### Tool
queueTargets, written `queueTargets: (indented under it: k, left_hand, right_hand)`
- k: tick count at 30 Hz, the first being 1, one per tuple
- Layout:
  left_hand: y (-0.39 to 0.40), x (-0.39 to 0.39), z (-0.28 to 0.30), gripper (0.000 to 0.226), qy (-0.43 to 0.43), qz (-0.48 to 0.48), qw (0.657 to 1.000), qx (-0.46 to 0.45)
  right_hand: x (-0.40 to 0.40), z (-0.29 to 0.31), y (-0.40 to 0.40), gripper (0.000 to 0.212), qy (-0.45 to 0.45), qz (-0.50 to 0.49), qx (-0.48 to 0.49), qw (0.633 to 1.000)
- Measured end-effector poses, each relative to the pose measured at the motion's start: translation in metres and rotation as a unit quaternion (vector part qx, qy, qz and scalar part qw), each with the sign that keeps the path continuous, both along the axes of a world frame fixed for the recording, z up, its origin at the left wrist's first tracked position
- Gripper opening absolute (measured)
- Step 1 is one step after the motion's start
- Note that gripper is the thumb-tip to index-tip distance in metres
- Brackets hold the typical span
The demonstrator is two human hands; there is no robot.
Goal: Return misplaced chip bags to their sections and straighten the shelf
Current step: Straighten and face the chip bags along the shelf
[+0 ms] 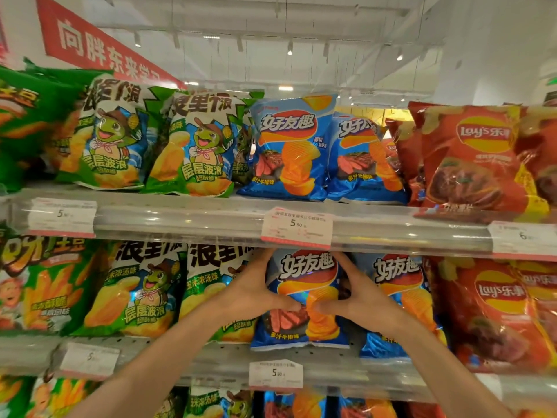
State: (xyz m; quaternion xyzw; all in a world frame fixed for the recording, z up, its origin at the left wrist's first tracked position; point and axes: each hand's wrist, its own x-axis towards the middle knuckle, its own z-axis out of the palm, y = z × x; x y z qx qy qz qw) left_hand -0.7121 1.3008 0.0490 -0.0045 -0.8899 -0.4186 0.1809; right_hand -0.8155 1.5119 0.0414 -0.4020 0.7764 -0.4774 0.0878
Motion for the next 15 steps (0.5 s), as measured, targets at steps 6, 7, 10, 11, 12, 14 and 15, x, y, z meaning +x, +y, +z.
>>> queueTargets:
  k: [6, 7, 10, 11, 12, 14, 15]
  left_hand:
    - [0.0, -0.005, 0.003, 0.097, -0.011, -0.03, 0.999, 0.01]
    - [0.002, -0.006, 0.003, 0.101, -0.013, -0.039, 0.999, 0.007]
    - [0.008, -0.006, 0.0, 0.108, 0.001, -0.046, 0.999, -0.004]
    - [0.01, -0.005, -0.003, 0.105, 0.023, -0.039, 0.999, -0.016]
    - [0.011, -0.001, -0.005, 0.102, 0.044, -0.022, 0.998, -0.035]
    - [0.008, 0.01, -0.011, 0.086, 0.087, 0.042, 0.99, -0.099]
    - [0.004, 0.016, -0.015, 0.073, 0.122, 0.09, 0.976, -0.158]
  right_hand:
    - [0.003, 0.009, 0.014, 0.095, 0.057, -0.018, 0.0, 0.998]
    - [0.001, 0.008, 0.016, 0.096, 0.062, -0.024, 0.006, 0.998]
    - [-0.003, 0.003, 0.016, 0.099, 0.06, -0.024, 0.01, 0.998]
    - [-0.004, 0.0, 0.015, 0.099, 0.056, -0.025, 0.003, 0.998]
    - [-0.005, -0.002, 0.013, 0.099, 0.051, -0.03, -0.003, 0.998]
    - [-0.003, -0.005, 0.008, 0.099, 0.051, -0.041, 0.003, 0.998]
    - [-0.001, -0.006, 0.005, 0.1, 0.06, -0.043, 0.014, 0.997]
